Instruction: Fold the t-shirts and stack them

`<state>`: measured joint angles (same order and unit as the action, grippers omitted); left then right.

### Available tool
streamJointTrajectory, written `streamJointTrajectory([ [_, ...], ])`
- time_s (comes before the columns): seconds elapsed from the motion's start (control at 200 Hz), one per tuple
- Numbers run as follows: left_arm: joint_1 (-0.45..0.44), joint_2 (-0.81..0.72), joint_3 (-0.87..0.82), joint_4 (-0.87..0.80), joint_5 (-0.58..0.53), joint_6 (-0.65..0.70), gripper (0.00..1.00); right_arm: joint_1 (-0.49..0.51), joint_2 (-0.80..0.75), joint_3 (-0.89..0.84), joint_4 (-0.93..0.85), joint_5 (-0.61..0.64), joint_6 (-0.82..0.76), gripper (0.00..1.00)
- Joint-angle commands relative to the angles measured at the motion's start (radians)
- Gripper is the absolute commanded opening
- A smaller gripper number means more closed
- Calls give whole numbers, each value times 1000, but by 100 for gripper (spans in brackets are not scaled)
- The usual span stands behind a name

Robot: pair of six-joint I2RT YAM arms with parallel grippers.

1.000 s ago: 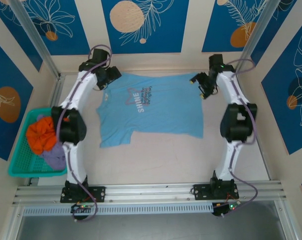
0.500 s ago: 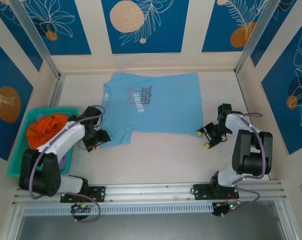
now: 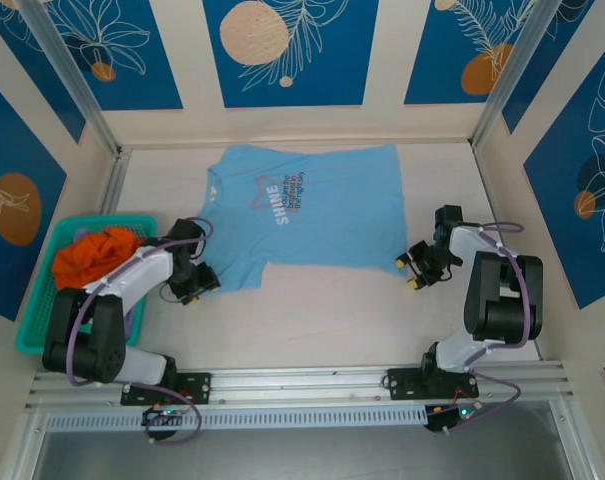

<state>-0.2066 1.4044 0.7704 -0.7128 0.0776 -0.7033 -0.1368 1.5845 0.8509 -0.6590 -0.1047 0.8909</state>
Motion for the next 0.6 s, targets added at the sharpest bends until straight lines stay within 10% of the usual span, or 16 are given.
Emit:
streamJointTrajectory([
  [0.0, 16, 29, -11, 27, -7, 36, 43, 8, 30, 5, 8, 10, 0, 41],
  [0.25, 16, 79, -4, 68, -44, 39, 31, 17, 73, 38, 3, 32, 2, 19],
  [0.43, 16, 115, 59, 71, -55, 59, 0, 30, 74, 73, -12, 34, 0, 0],
  [0.595, 16, 83, 195, 15, -74, 99, 0, 36, 9, 122, -42, 27, 2, 0],
])
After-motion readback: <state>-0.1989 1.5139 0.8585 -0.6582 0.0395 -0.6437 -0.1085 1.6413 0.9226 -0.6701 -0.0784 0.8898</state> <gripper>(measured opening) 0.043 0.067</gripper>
